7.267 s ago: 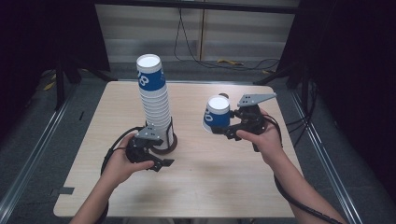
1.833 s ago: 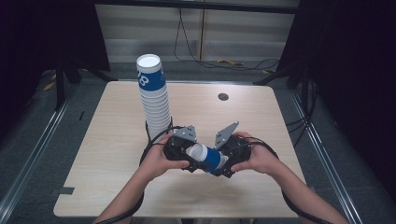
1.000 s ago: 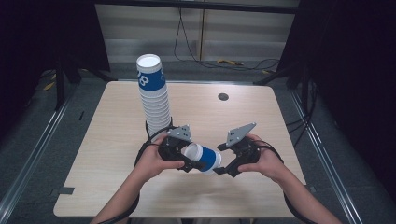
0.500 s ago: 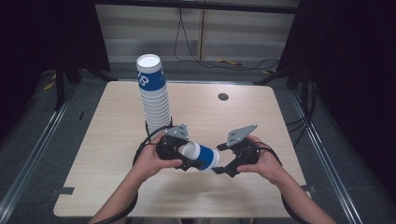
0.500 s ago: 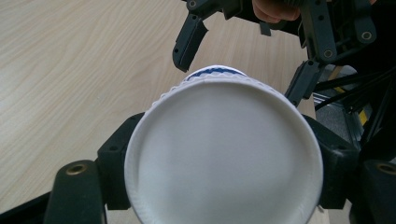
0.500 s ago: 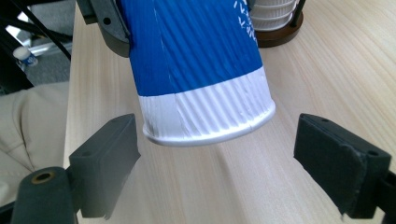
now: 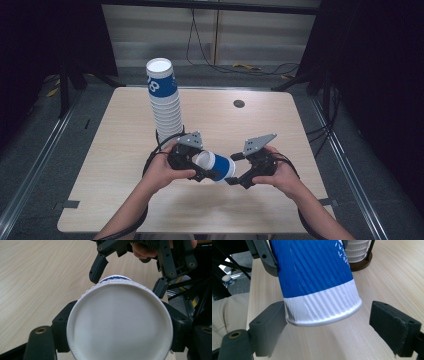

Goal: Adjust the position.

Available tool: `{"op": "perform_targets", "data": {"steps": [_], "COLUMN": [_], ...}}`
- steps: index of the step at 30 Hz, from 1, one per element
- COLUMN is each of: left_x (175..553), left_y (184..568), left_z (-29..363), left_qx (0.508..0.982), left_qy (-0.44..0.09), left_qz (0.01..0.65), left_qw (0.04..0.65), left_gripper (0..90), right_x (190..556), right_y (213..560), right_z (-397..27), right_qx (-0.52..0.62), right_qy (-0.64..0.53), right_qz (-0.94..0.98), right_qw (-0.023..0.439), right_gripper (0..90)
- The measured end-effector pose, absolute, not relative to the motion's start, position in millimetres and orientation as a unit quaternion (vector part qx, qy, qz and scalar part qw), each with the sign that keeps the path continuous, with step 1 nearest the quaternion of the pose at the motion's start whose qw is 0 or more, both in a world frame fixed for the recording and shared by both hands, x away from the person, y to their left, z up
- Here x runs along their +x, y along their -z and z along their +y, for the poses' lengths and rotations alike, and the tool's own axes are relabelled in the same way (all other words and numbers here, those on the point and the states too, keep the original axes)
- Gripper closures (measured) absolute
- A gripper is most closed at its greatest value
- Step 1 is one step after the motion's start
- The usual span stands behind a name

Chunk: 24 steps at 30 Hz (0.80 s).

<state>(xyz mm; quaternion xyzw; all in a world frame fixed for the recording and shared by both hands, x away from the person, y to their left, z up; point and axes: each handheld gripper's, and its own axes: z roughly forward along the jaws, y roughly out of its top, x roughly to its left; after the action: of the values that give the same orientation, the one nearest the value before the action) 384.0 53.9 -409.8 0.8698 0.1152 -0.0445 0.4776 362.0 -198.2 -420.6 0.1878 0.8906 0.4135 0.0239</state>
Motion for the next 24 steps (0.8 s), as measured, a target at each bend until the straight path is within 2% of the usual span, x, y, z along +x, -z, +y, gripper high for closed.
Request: {"op": "perform_targets", "data": {"steps": [24], "left_x": [383.2], "left_y": [407.2], "left_z": [46.4], "left_qx": [0.863], "left_qy": [0.053], "left_qz": [0.111], "left_qw": [0.491], "left_gripper": [26.6], "right_x": [360.7], "right_y": [430.7], "right_z": [-191.9], "right_qx": [0.183], "right_qy": [-0.421], "right_qz": [0.888], "right_qw": [0.01], "right_gripper": [13.1]}}
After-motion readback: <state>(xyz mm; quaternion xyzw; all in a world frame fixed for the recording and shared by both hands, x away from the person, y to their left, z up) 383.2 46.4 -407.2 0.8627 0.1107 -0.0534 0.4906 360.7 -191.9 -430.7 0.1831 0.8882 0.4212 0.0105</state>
